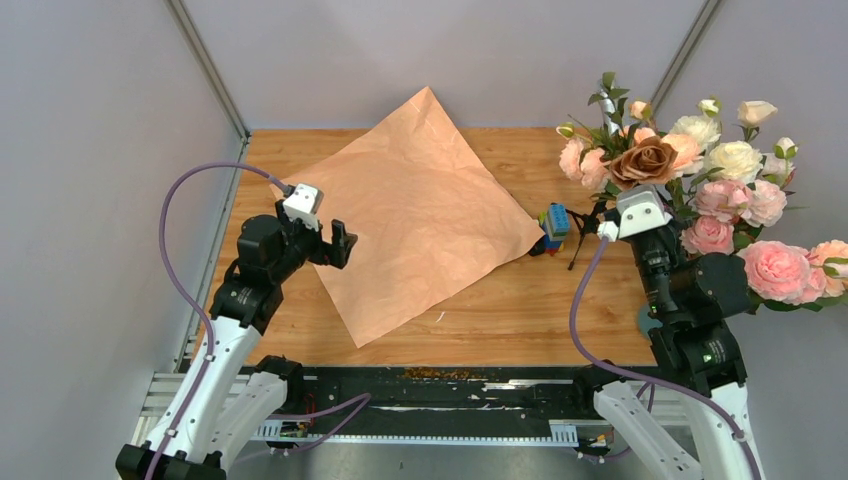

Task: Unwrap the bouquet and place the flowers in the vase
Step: Insert the fake flower into the vase.

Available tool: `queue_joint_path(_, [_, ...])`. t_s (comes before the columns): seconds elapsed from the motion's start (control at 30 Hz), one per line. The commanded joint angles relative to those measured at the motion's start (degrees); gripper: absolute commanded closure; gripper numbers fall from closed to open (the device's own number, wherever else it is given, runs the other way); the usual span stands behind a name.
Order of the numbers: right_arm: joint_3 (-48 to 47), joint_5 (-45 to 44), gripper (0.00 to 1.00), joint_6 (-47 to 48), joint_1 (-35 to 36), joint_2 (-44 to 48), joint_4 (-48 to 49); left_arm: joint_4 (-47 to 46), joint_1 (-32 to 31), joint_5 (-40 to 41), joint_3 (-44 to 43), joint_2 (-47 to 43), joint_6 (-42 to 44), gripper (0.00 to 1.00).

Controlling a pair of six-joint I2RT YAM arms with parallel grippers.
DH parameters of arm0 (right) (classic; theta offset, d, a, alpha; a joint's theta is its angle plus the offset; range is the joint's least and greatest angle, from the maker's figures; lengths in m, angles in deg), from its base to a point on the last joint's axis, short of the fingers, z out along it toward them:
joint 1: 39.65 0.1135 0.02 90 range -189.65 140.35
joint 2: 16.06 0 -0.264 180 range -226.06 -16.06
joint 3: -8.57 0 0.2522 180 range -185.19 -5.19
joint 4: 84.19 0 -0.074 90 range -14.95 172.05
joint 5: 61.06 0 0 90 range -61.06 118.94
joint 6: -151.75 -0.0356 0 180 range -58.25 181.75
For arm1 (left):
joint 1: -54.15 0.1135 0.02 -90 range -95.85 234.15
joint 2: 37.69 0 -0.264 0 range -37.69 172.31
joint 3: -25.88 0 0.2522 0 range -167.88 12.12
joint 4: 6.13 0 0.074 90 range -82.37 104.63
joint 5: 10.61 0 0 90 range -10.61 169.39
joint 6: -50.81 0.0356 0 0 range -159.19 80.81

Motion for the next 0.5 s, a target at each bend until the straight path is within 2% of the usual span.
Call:
queue_joint_path(0.0, [1.7, 1.0, 1.0, 3.3, -0.4, 0.7, 1.1, -2.6, -0.4, -0.8, 0.5, -0.7, 1.2, 0.0])
queue_joint_path(0.47, [8.8, -4.4, 1.0, 5.3, -0.3, 6.5, 6.5, -2.5, -0.8, -2.1, 1.0, -1.6, 2.1, 0.0])
